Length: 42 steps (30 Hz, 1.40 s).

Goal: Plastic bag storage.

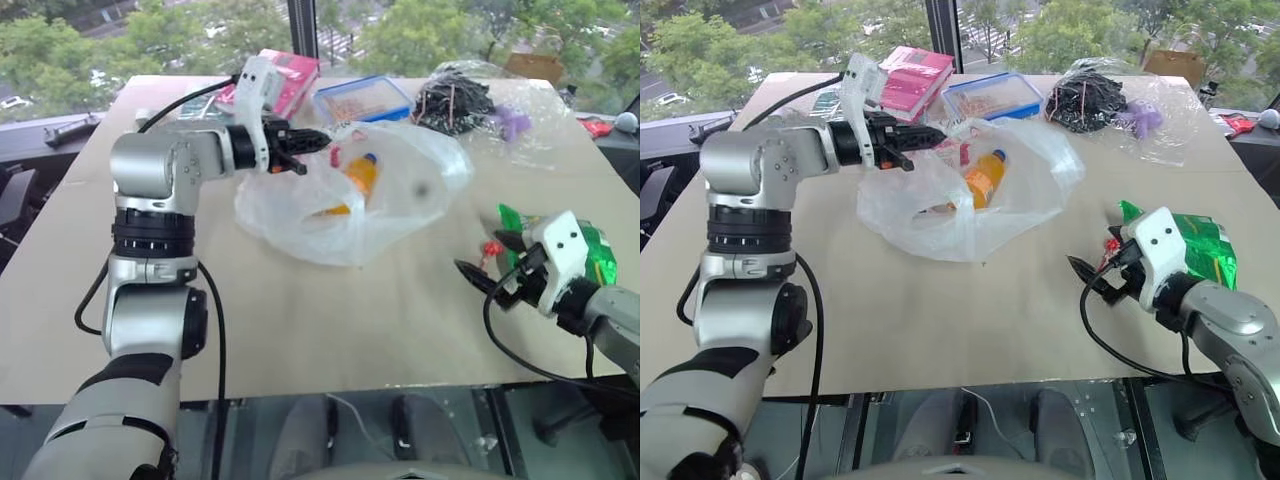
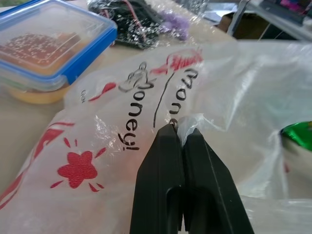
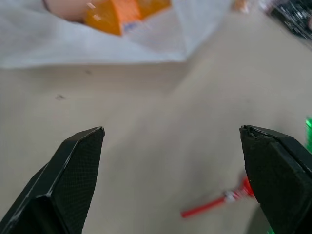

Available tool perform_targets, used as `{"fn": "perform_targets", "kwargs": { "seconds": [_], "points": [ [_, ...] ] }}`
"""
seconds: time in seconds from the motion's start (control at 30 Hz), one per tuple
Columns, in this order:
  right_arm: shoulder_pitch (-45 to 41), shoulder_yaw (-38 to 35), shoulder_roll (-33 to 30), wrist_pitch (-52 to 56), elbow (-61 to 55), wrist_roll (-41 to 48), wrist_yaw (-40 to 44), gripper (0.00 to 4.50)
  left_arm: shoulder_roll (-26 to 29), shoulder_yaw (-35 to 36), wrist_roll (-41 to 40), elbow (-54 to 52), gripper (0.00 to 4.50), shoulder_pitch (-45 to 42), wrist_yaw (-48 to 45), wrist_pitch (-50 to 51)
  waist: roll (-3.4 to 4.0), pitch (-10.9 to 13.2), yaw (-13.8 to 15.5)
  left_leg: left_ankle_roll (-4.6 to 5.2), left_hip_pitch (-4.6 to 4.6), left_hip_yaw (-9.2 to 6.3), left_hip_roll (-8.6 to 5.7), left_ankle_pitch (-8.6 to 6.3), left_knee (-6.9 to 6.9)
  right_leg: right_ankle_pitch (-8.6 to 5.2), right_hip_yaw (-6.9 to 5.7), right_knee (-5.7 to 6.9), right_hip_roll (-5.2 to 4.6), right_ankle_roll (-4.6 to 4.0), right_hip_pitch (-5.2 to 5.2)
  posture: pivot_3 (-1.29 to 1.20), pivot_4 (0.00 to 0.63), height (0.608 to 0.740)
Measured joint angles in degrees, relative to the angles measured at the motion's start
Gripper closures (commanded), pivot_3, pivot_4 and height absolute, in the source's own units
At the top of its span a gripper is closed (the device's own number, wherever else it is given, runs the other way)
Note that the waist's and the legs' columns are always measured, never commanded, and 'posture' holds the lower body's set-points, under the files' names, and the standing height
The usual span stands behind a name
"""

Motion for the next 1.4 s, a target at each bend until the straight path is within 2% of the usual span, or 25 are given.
{"fn": "perform_targets", "kwargs": {
  "seconds": [0.07, 0.13, 0.37, 0.53, 0.77, 0.87, 1.03, 1.17, 1.2, 1.23, 1.27, 1.3, 1.4],
  "points": [
    [-0.6, -0.2, 3.4, 4.9, 0.5, 0.1, -4.7, 0.00, -1.0, 0.2, -1.3, -1.2, 4.46, 0.0, 0.6, 1.2, 0.00, 0.0, 0.1, -0.01, 0.00, 0.00, 0.00, 0.00, 0.00, 0.00, 0.00, 0.03, -0.01, 0.00, -0.01, 0.00, 0.150, 0.740],
    [-3.9, -2.2, 10.4, 11.9, 0.7, 1.6, -11.3, 0.00, -2.2, 0.5, -2.5, -2.8, 4.46, 0.0, 2.0, 2.4, -0.01, 0.0, 0.0, -0.02, -0.01, -0.01, 0.02, 0.01, 0.01, 0.01, 0.01, 0.04, -0.01, -0.01, -0.01, 0.00, 0.150, 0.740],
    [-9.2, -5.9, 19.9, 22.2, 2.9, 2.3, -20.5, 0.00, -7.2, 3.1, -7.2, -9.4, 4.46, 2.1, 7.3, 7.4, 0.02, 0.0, 0.0, -0.03, -0.01, 0.02, -0.02, 0.01, -0.02, 0.02, 0.05, 0.05, -0.02, -0.01, -0.04, 0.00, 0.150, 0.740],
    [-8.8, -4.6, 20.7, 22.1, 7.2, -3.1, -23.3, 0.00, -8.9, 4.6, -10.6, -11.7, 4.46, 2.5, 9.2, 10.0, 0.04, 0.0, -0.1, -0.02, 0.01, 0.05, -0.06, 0.01, -0.02, 0.02, 0.07, 0.05, -0.02, -0.01, -0.04, 0.00, 0.150, 0.740],
    [-6.3, -3.5, 20.4, 19.8, 7.8, -6.1, -21.3, 0.00, -11.8, 4.7, -14.3, -13.5, 4.46, 3.0, 11.6, 12.3, 0.05, 0.0, -0.3, -0.02, 0.03, 0.06, -0.06, 0.01, -0.04, 0.02, 0.08, 0.05, -0.02, -0.01, -0.04, 0.00, 0.150, 0.740],
    [-6.3, -2.4, 19.6, 18.2, 8.6, -7.0, -19.8, 0.88, -11.5, 4.4, -15.0, -13.9, 4.50, 2.9, 11.7, 12.8, 0.04, 0.0, -0.6, -0.02, 0.04, 0.05, -0.05, 0.01, -0.04, 0.01, 0.08, 0.05, 0.00, -0.01, -0.04, 0.00, 0.150, 0.740],
    [-8.3, 1.8, 21.5, 14.7, 11.4, -9.2, -18.9, 0.88, -9.4, 3.2, -15.4, -13.8, 4.50, 2.9, 10.8, 13.0, 0.04, 0.0, -1.6, -0.03, 0.07, 0.09, -0.05, 0.01, -0.04, 0.02, 0.14, 0.06, 0.01, -0.01, -0.04, 0.00, 0.150, 0.740],
    [-10.3, 3.8, 23.1, 11.4, 14.7, -12.1, -18.9, 2.59, -8.1, 2.3, -15.8, -13.8, 4.50, 2.9, 10.3, 12.9, 0.03, 0.0, -1.8, -0.04, 0.11, 0.14, -0.01, 0.02, -0.05, 0.02, 0.19, 0.07, 0.03, -0.01, -0.04, 0.00, 0.150, 0.740],
    [-10.5, 4.5, 22.9, 10.5, 15.5, -13.1, -18.8, 3.25, -8.0, 2.3, -15.8, -13.9, 4.50, 2.9, 10.5, 12.8, 0.02, 0.0, -1.8, -0.04, 0.12, 0.14, -0.01, 0.02, -0.05, 0.02, 0.19, 0.07, 0.03, -0.01, -0.04, 0.00, 0.150, 0.740],
    [-10.5, 5.1, 22.5, 9.7, 16.0, -13.6, -18.3, 3.53, -7.9, 2.2, -15.8, -14.1, 4.50, 2.9, 10.7, 12.8, 0.02, 0.0, -1.8, -0.04, 0.12, 0.14, -0.01, 0.02, -0.05, 0.02, 0.20, 0.07, 0.03, -0.01, -0.04, 0.00, 0.150, 0.740],
    [-10.5, 5.5, 22.2, 9.0, 16.4, -14.0, -17.6, 4.09, -7.7, 2.1, -15.8, -14.9, 4.50, 3.1, 11.1, 12.8, 0.02, 0.0, -1.8, -0.04, 0.11, 0.14, -0.01, 0.02, -0.05, 0.02, 0.20, 0.06, 0.03, -0.01, -0.04, 0.00, 0.150, 0.740],
    [-10.5, 5.9, 22.0, 8.3, 16.6, -14.3, -16.9, 4.44, -7.5, 2.0, -15.9, -15.9, 4.50, 3.4, 11.2, 12.8, 0.03, 0.0, -1.8, -0.04, 0.11, 0.15, -0.01, 0.02, -0.05, 0.02, 0.21, 0.06, 0.02, -0.01, -0.04, 0.00, 0.150, 0.740],
    [-9.7, 6.6, 20.3, 6.0, 17.0, -15.3, -14.4, 4.44, -6.2, 2.0, -16.0, -18.5, 4.50, 4.9, 11.8, 12.7, 0.04, 0.0, -1.7, -0.05, 0.13, 0.17, -0.01, 0.03, -0.09, 0.01, 0.23, 0.06, 0.02, -0.01, -0.04, 0.00, 0.150, 0.740]
  ]
}}
